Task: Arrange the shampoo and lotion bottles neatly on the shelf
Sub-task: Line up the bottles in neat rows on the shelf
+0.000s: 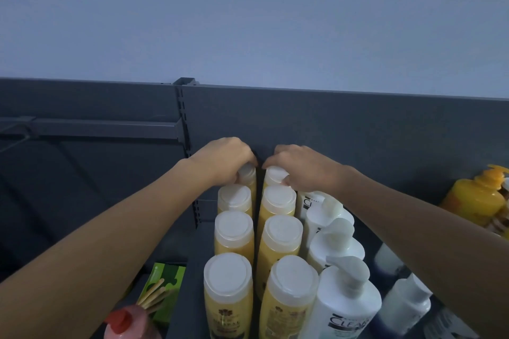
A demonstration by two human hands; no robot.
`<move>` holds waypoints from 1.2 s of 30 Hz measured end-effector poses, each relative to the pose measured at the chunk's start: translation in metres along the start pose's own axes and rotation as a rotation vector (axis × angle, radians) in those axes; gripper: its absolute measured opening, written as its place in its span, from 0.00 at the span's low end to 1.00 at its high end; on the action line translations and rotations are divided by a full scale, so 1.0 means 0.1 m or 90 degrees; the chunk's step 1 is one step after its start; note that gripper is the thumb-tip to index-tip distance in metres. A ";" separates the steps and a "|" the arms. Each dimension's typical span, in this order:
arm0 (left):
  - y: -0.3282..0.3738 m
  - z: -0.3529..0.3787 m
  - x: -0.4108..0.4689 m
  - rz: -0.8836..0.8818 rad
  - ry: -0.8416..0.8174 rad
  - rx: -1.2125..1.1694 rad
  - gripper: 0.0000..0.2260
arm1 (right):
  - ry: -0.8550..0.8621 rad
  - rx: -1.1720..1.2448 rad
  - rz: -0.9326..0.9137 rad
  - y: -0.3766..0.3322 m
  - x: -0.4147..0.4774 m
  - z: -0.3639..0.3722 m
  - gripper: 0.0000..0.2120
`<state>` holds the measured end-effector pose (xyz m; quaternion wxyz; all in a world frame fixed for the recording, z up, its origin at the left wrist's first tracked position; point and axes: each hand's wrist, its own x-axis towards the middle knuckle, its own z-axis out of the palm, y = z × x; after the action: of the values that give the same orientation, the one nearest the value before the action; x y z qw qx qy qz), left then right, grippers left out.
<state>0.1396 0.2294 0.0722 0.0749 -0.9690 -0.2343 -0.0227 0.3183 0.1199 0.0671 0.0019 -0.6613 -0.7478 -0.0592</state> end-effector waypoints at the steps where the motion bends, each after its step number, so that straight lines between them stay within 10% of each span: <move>1: 0.02 -0.03 -0.01 -0.002 0.009 0.006 0.23 | 0.008 0.001 0.004 0.00 -0.04 -0.03 0.27; 14: 1.41 -0.59 -0.52 0.089 0.093 -0.224 0.09 | -0.019 0.060 0.099 0.15 -1.12 -0.44 0.06; 36: 2.31 -0.46 -0.83 -0.043 0.000 -0.213 0.20 | -0.007 0.143 0.071 0.10 -1.60 -0.23 0.17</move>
<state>0.1705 -0.0182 0.0799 -0.0880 -0.9596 -0.2595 -0.0640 0.3463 -0.0394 0.0777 0.0749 -0.6980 -0.7116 0.0287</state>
